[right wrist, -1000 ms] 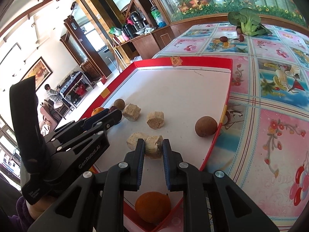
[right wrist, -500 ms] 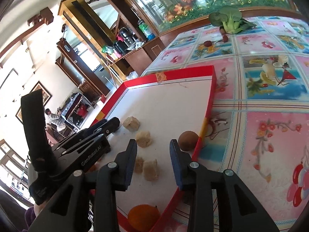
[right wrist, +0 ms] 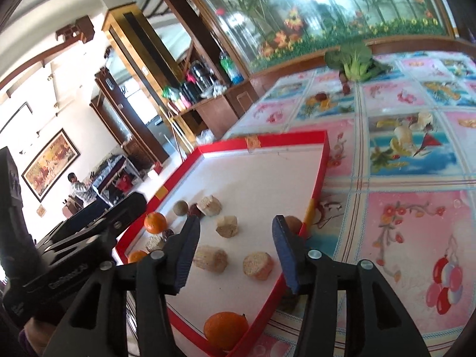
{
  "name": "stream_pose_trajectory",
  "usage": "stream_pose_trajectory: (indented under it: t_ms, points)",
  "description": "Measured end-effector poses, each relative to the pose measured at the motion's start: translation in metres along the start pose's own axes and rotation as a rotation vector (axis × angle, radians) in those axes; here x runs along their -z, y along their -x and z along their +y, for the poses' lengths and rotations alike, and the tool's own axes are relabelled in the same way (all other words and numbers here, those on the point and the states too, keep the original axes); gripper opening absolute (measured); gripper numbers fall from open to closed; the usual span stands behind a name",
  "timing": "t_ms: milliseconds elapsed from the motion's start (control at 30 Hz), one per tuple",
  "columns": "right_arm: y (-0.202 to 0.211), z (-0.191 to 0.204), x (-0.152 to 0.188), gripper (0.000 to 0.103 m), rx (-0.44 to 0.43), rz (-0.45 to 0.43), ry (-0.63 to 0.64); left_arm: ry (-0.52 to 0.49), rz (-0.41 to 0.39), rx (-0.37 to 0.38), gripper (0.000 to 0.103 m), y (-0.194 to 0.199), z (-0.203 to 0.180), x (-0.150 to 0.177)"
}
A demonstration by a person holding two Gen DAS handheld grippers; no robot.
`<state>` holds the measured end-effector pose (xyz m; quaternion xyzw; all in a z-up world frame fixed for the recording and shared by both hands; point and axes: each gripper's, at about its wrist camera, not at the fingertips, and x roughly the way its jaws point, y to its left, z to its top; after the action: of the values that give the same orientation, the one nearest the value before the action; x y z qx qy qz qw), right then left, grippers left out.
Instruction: Organize fruits
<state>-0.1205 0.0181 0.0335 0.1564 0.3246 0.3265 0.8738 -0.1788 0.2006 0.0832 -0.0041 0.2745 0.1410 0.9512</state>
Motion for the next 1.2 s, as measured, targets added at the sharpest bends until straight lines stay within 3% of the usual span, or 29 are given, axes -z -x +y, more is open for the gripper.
stream_pose_trajectory:
  t_ms: [133,333,567,733,1033,1200]
  points:
    - [0.014,-0.002,0.002,0.059,-0.003,-0.049,-0.010,0.018,-0.021,0.030,0.103,0.021,0.005,-0.001]
    - [0.038,0.007,0.004,0.062,0.029,-0.079,0.009,-0.014,-0.063,-0.008,0.103,0.050,0.001,0.000]
    - [0.085,0.031,-0.010,0.075,0.050,-0.182,0.054,-0.023,-0.114,-0.040,0.103,0.085,0.000,0.002]
    - [0.113,0.048,-0.009,0.078,0.049,-0.230,0.080,0.004,-0.151,-0.059,0.103,0.111,0.006,0.004]
    - [0.143,0.080,0.012,0.081,0.086,-0.236,0.132,0.029,-0.171,-0.074,0.103,0.153,0.023,0.016]
    - [0.150,0.092,0.019,0.081,0.065,-0.233,0.168,0.056,-0.196,-0.113,0.103,0.167,0.035,0.024]
